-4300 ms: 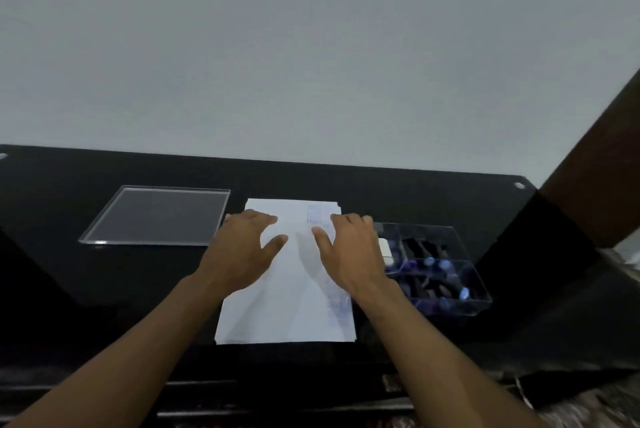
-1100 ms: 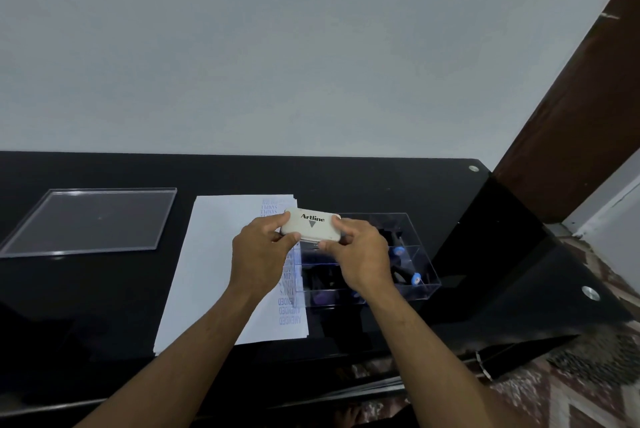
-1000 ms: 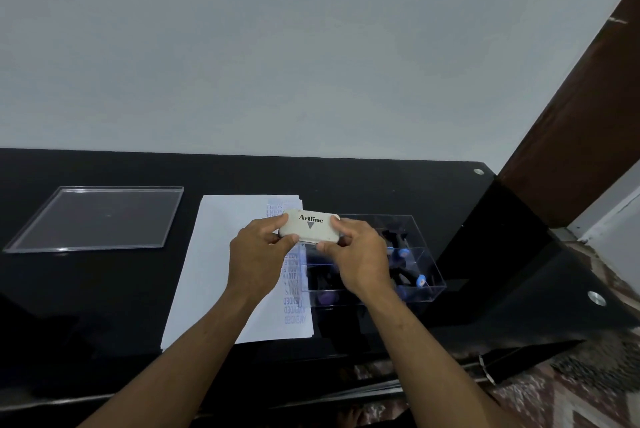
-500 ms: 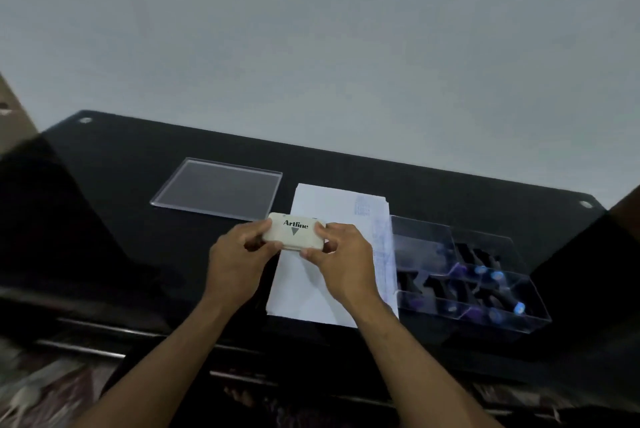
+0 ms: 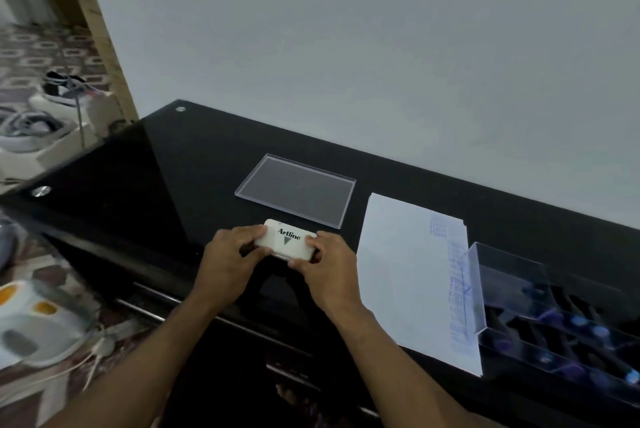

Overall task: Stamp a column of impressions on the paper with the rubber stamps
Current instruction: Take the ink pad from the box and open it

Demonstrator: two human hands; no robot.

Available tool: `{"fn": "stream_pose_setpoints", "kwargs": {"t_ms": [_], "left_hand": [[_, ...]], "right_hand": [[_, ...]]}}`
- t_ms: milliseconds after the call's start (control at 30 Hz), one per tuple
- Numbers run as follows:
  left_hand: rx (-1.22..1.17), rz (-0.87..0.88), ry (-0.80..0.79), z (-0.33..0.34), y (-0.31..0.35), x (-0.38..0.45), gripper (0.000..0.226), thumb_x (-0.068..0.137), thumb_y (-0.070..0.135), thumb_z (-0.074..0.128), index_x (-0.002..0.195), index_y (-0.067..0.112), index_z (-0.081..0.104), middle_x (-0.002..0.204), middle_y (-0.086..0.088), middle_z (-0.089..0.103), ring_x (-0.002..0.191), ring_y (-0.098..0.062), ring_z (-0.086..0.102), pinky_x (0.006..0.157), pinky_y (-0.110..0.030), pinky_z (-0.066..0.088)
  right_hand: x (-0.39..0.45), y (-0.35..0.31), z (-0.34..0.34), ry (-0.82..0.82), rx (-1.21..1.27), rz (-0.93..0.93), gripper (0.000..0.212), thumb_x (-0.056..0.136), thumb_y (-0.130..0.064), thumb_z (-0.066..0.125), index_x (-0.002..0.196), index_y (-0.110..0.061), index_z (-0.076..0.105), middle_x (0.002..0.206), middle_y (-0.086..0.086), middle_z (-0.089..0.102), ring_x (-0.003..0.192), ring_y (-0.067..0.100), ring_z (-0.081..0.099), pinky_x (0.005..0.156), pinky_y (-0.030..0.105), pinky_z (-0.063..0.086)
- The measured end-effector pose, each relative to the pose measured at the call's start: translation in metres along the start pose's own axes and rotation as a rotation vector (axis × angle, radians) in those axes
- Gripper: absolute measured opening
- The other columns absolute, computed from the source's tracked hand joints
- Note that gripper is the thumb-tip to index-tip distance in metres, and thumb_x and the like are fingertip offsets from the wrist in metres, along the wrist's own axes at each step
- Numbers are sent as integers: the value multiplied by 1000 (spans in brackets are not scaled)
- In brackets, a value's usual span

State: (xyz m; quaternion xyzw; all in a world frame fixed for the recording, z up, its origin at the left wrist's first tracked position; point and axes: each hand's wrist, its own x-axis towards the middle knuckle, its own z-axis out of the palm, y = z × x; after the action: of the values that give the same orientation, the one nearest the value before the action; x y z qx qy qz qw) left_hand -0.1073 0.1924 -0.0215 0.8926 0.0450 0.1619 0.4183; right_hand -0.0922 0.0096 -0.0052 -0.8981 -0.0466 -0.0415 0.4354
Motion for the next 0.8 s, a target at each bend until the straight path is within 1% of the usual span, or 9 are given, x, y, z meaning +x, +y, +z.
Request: {"fn": "stream_pose_setpoints", "kwargs": {"t_ms": [133, 267, 433, 467, 533, 600, 700, 767, 800], "left_hand": [[36, 1, -11, -2, -14, 8, 40, 84, 19, 81, 123, 19, 72, 124, 7, 70, 114, -7, 50, 92, -6, 31], [36, -9, -13, 4, -24, 13, 41, 84, 20, 80, 124, 20, 71, 124, 9, 69, 115, -7, 46, 95, -10, 33], [75, -11, -2, 8, -28, 15, 39, 86, 22, 79, 125, 21, 71, 125, 9, 68, 113, -6, 42, 99, -20, 35], [90, -15, 4, 9, -28, 15, 39, 87, 23, 78, 125, 22, 71, 125, 9, 68, 112, -6, 41, 100, -23, 37], [117, -29, 17, 10, -28, 15, 38, 87, 26, 77, 124, 24, 71, 124, 12, 67, 111, -6, 39, 103, -36, 42], [141, -32, 29, 12, -30, 14, 37, 88, 28, 77, 124, 25, 71, 122, 14, 65, 109, -5, 39, 102, -45, 45], [171, -20, 45, 15, -32, 14, 38, 88, 30, 76, 125, 25, 71, 119, 13, 64, 109, -8, 41, 99, -47, 46], [184, -9, 49, 15, -32, 13, 39, 87, 29, 77, 126, 24, 71, 118, 10, 62, 109, -8, 41, 99, -46, 47], [187, -5, 45, 15, -32, 13, 41, 87, 29, 77, 127, 24, 70, 118, 11, 62, 108, -8, 40, 99, -46, 47]], "right_hand": [[8, -4, 11, -12, -10, 8, 56, 72, -26, 87, 123, -13, 67, 129, -2, 56, 116, 15, 55, 102, 31, 47], [13, 0, 16, -23, -10, 16, 57, 72, -25, 87, 123, -13, 66, 129, -3, 56, 116, 15, 54, 100, 33, 48], [19, 2, 17, -42, -90, -12, 57, 74, -31, 85, 126, -16, 65, 129, -5, 56, 119, 9, 45, 102, 25, 43], [19, 3, 17, -47, -103, -14, 57, 75, -32, 84, 126, -16, 64, 130, -5, 56, 120, 9, 43, 102, 22, 41], [18, 3, 18, -51, -121, -16, 57, 76, -34, 83, 127, -16, 63, 131, -6, 55, 120, 8, 41, 98, 15, 34], [19, 4, 19, -57, -133, -21, 58, 77, -35, 82, 129, -17, 62, 134, -5, 53, 122, 8, 40, 98, 13, 29], [22, 7, 17, -88, -138, -27, 59, 78, -34, 82, 131, -17, 61, 140, -5, 49, 128, 9, 37, 104, 16, 29], [23, 10, 15, -106, -118, -28, 60, 77, -31, 83, 131, -16, 61, 144, -5, 46, 132, 11, 38, 111, 25, 36], [24, 11, 14, -112, -116, -36, 60, 77, -31, 83, 131, -16, 62, 143, -5, 46, 131, 12, 40, 110, 29, 39]]}}
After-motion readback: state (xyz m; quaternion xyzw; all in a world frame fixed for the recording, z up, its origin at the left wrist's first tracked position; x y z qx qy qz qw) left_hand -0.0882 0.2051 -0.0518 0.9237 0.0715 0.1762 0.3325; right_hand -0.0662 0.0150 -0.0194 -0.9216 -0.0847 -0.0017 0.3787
